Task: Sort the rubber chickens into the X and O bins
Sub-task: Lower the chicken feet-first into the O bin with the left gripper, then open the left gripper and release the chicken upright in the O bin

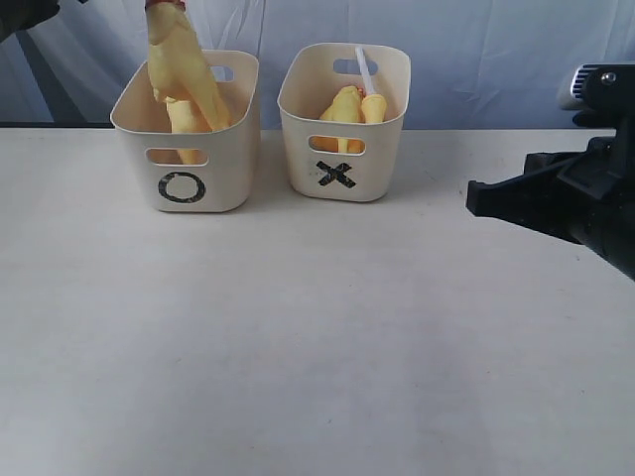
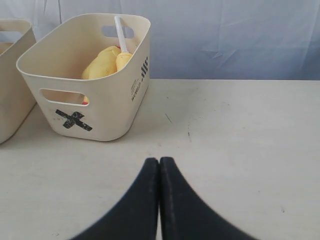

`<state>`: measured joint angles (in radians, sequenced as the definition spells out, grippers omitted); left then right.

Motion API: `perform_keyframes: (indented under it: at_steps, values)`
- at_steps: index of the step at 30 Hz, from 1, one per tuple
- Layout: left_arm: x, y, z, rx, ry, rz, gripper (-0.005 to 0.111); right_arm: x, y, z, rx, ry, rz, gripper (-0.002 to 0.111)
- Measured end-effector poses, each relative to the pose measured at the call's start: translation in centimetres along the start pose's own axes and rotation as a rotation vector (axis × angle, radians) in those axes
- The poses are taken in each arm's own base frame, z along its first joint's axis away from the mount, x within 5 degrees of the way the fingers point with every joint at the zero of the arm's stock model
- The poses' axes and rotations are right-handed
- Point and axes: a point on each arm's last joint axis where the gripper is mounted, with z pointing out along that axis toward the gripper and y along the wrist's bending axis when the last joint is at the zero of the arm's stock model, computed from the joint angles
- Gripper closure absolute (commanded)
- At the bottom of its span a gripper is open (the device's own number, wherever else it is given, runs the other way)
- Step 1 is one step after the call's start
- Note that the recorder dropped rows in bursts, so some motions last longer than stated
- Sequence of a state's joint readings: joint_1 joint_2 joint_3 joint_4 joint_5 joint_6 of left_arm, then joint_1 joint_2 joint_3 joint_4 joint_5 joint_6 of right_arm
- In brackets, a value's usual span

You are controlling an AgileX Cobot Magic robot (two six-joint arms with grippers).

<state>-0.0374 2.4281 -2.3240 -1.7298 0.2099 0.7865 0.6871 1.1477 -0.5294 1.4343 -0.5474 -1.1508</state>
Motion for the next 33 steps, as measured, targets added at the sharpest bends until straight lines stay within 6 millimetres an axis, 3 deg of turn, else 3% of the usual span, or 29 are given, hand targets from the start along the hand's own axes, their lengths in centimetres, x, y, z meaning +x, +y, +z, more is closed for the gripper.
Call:
perform_keyframes:
  at_steps: [17, 33]
  values:
    - [0.9, -0.9, -0.1, 0.103, 0.102, 0.004, 0.107, 0.0, 0.0, 0.0, 0.0, 0.0, 0.0, 0.109]
    - [0.6, -3.4, -0.3, 0.209, 0.128, 0.027, 0.107, 0.0, 0.0, 0.0, 0.0, -0.001, -0.002, 0.109]
